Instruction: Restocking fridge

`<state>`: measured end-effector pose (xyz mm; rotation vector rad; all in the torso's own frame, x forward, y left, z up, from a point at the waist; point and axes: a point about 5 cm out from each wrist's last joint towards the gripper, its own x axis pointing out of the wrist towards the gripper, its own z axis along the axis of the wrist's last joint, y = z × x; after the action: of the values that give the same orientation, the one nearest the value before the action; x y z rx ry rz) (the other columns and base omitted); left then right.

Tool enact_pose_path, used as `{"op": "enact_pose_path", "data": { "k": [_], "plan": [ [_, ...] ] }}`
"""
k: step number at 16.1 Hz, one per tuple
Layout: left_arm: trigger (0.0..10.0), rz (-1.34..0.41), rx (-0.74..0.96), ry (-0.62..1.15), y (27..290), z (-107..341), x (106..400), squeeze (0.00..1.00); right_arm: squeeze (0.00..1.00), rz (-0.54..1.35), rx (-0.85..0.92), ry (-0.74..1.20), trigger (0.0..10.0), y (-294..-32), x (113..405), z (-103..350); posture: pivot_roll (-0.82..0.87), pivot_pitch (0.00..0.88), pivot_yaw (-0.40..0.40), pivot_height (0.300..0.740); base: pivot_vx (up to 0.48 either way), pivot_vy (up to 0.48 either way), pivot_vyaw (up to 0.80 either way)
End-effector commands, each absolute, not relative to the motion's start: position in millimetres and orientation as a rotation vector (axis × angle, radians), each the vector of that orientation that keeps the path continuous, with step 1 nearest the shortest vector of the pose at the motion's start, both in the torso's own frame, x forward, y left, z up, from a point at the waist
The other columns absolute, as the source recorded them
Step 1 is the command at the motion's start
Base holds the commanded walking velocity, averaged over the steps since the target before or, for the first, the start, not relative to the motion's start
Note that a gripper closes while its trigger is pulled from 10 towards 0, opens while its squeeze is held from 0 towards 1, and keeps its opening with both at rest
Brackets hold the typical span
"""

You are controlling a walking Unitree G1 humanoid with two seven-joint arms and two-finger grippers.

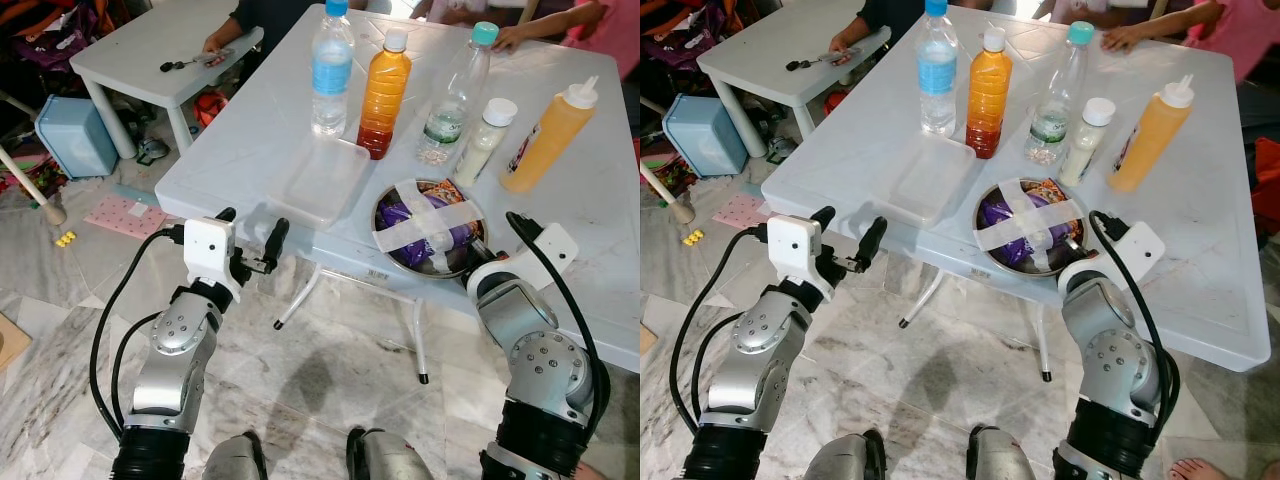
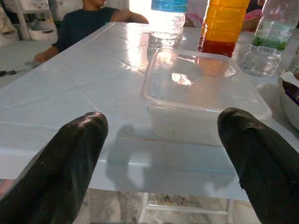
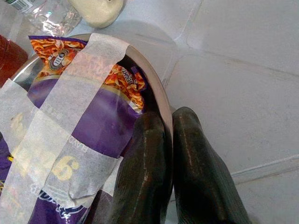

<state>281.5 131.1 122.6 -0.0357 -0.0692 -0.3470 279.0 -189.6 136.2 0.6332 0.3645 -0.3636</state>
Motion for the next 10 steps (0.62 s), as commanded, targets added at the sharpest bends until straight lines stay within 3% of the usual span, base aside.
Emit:
{"op": "enact_pose_path", "data": {
  "k": [1, 3, 5, 7, 10],
  "plan": [
    [10.0, -0.345, -0.03, -0.066, 130, 122, 283, 0.0, 0.0, -0.427, 0.553, 0.48, 10.0, -193, 272, 111, -0.06, 0.134, 0.027, 0.74, 0.0, 0.0, 0.0],
    [10.0, -0.347, -0.03, -0.067, 130, 121, 283, 0.0, 0.0, -0.337, 0.564, 0.339, 10.0, -193, 280, 120, -0.06, 0.13, 0.027, 0.74, 0.0, 0.0, 0.0],
    [10.0, -0.349, -0.03, -0.069, 129, 121, 284, 0.0, 0.0, -0.331, 0.492, 0.364, 10.0, -194, 276, 117, -0.06, 0.128, 0.027, 0.74, 0.0, 0.0, 0.0],
    [10.0, -0.348, -0.03, -0.069, 130, 121, 284, 0.0, 0.0, -0.373, 0.605, 0.41, 10.0, -196, 271, 107, -0.06, 0.124, 0.025, 0.74, 0.0, 0.0, 0.0],
    [10.0, -0.347, -0.029, -0.07, 130, 121, 284, 0.0, 0.0, -0.377, 0.57, 0.418, 10.0, -200, 271, 100, -0.06, 0.121, 0.025, 0.74, 0.0, 0.0, 0.0]
  ]
}}
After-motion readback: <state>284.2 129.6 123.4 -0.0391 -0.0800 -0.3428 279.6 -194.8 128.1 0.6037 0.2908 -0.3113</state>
